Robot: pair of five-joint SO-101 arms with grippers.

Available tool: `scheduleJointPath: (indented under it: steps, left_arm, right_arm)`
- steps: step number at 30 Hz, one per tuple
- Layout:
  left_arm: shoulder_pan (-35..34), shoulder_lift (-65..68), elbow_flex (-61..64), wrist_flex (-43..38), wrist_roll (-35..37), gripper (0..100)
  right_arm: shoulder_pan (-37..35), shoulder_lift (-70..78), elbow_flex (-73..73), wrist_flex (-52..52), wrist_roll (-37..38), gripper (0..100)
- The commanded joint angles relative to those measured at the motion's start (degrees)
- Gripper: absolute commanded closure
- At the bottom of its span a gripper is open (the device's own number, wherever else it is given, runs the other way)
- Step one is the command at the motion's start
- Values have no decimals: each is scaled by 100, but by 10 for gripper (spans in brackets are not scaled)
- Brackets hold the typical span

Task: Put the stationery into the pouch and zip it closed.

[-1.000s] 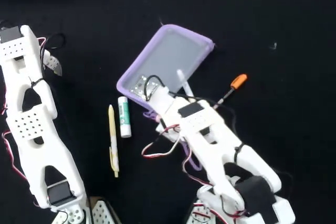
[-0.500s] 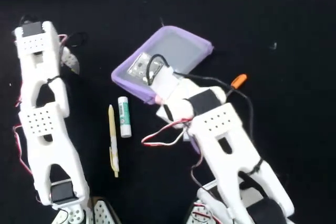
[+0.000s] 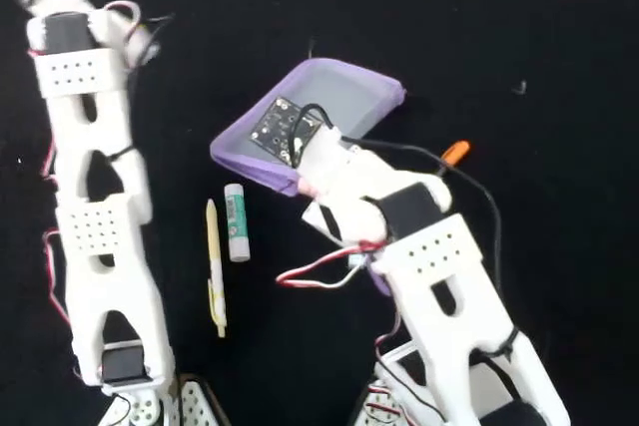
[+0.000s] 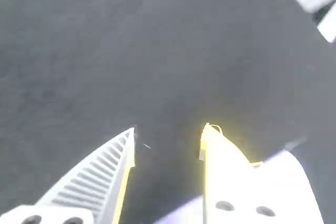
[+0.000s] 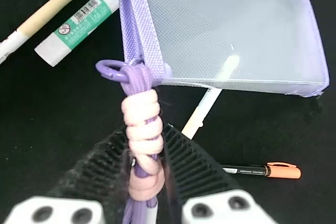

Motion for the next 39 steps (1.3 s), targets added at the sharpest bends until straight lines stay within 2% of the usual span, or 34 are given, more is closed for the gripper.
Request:
scheduleJointPath:
  steps: [1, 12, 23, 29, 33, 39]
  left_arm:
    - [822, -70, -435, 26, 114, 791]
    - [2492, -123, 1112, 26, 132, 791]
    - [3196, -62, 1842, 18, 141, 791]
    - [3582, -62, 1974, 18, 141, 791]
    - [3512, -62, 1974, 18, 141, 791]
    - [2703, -62, 1974, 18, 141, 791]
  right_arm:
    - [97, -382, -268, 18, 44, 988]
    - [967, -585, -708, -167, 237, 988]
    - [905, -558, -1974, -176, 202, 988]
    - [492, 48, -2580, -281, 202, 988]
    - [149, 602, -2993, -237, 167, 988]
    - [-123, 690, -3257, -237, -149, 988]
